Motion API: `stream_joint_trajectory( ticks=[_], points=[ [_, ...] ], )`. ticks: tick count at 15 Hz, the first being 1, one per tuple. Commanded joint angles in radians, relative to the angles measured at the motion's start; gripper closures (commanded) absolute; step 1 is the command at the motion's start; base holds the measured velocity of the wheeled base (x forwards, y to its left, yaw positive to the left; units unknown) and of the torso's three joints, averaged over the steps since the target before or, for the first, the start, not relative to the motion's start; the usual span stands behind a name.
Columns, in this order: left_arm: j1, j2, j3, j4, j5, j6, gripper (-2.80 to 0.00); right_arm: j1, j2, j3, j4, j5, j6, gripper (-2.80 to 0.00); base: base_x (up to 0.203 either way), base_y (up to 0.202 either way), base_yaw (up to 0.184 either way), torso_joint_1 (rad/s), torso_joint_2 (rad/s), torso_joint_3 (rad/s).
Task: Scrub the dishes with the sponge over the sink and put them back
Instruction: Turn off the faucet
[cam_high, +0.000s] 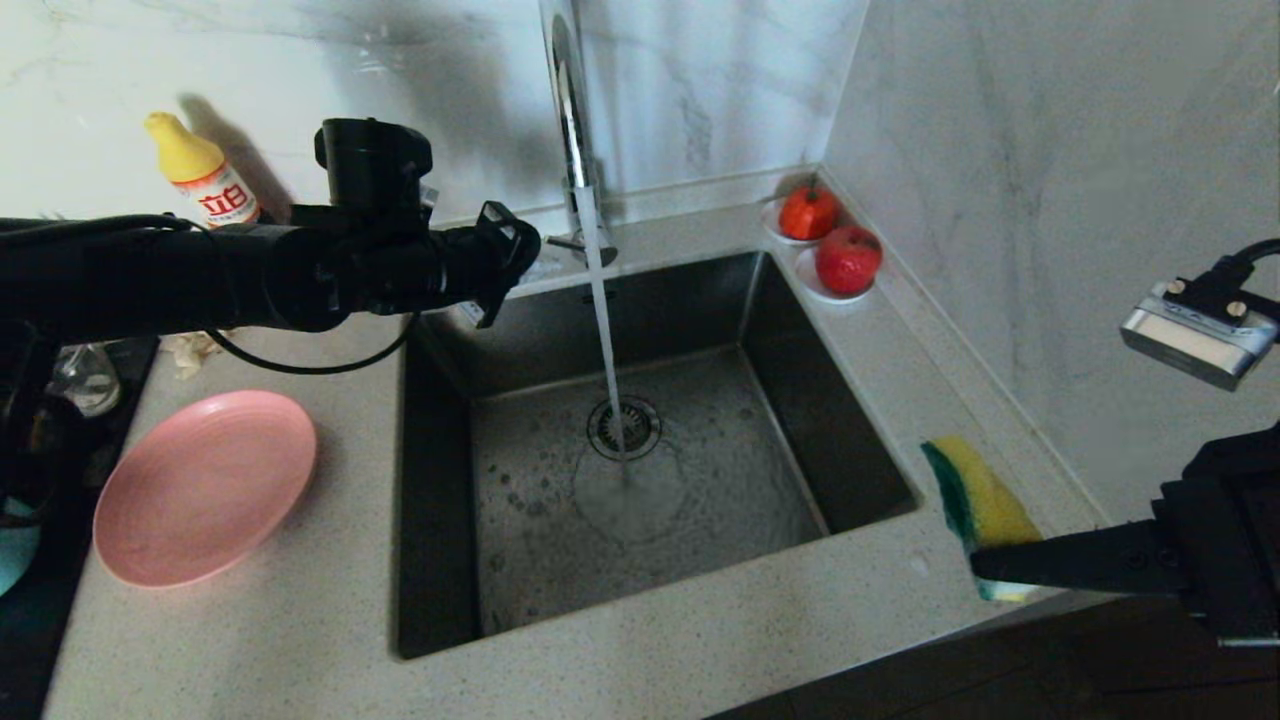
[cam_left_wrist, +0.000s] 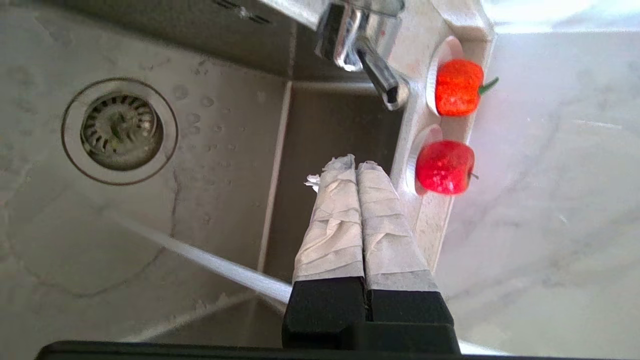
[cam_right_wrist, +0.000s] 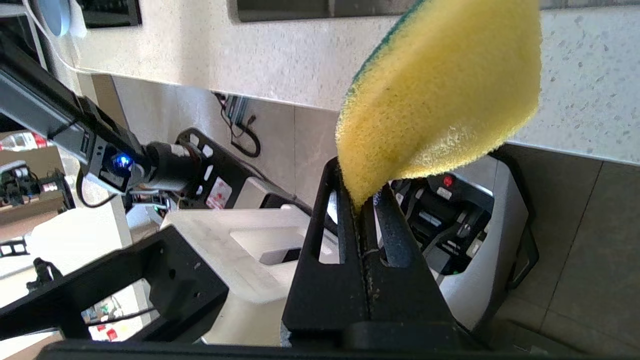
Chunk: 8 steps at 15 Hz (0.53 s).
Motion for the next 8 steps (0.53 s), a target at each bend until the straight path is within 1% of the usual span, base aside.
stream_joint_trajectory(
  ticks=[1,2,4,8],
  points=[
    [0.001,0.019,-0.034,-0.001,0.001,-0.006,0.0,-0.008,0.0,0.014,-0.008,0.006,0.002,0.0,0.0,0.0,0.0,0.0,0.0,0.0],
    [0.001,0.022,-0.041,-0.001,0.002,-0.009,0.0,-0.008,0.0,0.015,-0.009,0.011,0.001,0.0,0.0,0.0,0.0,0.0,0.0,0.0],
    [0.002,0.046,-0.079,-0.001,0.005,-0.037,0.0,-0.008,0.004,0.014,-0.009,0.011,-0.002,0.0,0.0,0.0,0.0,0.0,0.0,0.0],
    [0.004,0.077,-0.103,-0.002,0.016,-0.039,0.0,-0.008,0.005,0.014,-0.009,0.011,-0.003,0.0,0.0,0.0,0.0,0.0,0.0,0.0]
  ],
)
